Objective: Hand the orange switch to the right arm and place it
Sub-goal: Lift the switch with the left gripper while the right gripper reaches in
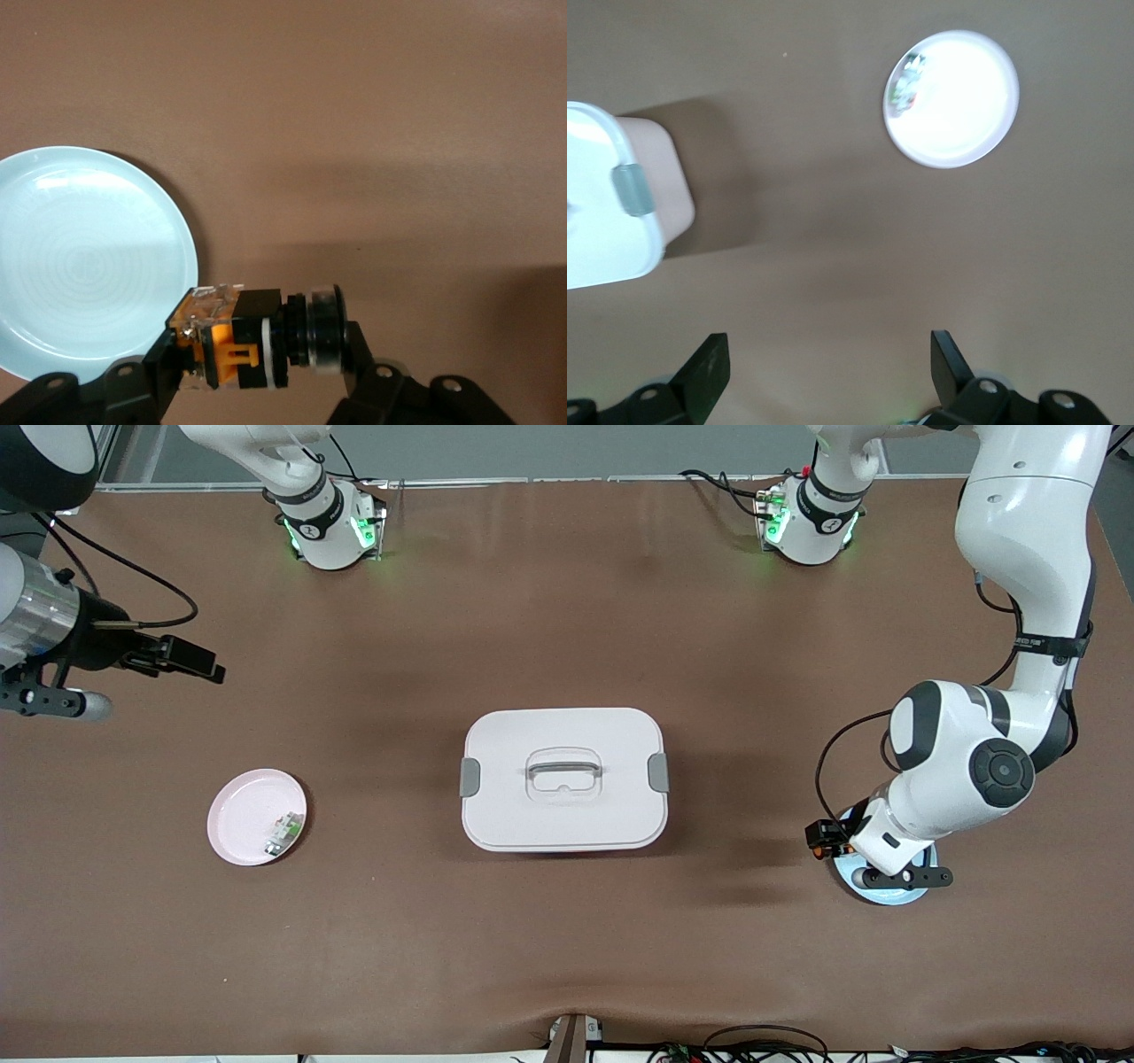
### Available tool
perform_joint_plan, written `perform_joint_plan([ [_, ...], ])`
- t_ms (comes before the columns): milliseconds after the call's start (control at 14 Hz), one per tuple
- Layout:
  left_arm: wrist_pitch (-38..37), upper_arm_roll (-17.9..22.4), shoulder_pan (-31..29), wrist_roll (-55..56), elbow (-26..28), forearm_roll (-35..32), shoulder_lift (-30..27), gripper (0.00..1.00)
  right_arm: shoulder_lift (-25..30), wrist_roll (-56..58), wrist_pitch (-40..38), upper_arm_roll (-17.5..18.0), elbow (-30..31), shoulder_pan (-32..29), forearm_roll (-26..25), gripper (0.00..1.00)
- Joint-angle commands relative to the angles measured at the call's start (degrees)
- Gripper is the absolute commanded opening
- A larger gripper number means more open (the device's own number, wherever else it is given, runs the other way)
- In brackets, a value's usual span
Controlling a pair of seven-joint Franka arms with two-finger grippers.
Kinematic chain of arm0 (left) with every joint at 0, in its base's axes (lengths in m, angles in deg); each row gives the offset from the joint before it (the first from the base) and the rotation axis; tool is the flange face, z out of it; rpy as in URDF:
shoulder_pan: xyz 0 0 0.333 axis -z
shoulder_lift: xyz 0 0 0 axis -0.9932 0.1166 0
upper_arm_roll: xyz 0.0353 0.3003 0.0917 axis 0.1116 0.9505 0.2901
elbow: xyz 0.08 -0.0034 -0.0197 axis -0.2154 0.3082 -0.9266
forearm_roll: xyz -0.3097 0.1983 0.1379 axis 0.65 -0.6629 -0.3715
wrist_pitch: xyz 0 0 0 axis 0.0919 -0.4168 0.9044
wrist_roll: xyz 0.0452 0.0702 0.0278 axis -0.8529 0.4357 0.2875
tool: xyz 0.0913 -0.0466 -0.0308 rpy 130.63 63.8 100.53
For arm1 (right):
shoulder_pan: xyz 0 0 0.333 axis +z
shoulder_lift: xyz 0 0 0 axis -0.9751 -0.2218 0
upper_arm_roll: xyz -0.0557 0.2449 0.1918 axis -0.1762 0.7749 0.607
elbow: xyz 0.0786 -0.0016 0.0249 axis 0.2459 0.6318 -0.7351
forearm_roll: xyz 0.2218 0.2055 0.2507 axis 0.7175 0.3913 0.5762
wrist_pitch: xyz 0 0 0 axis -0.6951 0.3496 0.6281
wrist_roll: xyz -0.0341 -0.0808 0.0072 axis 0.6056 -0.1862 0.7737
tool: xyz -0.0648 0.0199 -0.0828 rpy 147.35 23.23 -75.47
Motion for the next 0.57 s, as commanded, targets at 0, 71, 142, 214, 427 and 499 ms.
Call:
perform_joint_plan([
  [0,-1.0,0.1,1.6,2.6,0.7,0.5,-1.9,0.0,0.7,-6.7,0.2,-0.2,1.2,2.3,2.6,1.0],
  [71,-1.0,0.1,2.4,3.7,0.7,0.5,-2.0,0.0,0.8,-9.9,0.2,-0.2,1.2,3.7,2.8,1.0],
  [142,-1.1,0.1,3.0,5.0,0.5,0.5,-2.0,0.0,0.9,-11.8,0.5,-0.1,1.4,5.0,2.9,1.0],
  [214,-1.3,0.1,3.5,6.0,0.3,0.6,-2.4,0.0,1.3,-12.6,1.5,-0.2,2.5,6.1,4.8,1.0],
  [427,-4.9,-0.6,5.8,10.9,-1.7,0.9,-3.7,0.0,4.4,-13.4,7.3,-0.2,9.0,6.5,10.9,1.0],
  [499,-7.1,-1.9,6.0,13.6,-3.5,1.0,-3.8,0.0,5.4,-13.4,8.8,-0.1,10.8,7.3,10.9,1.0],
])
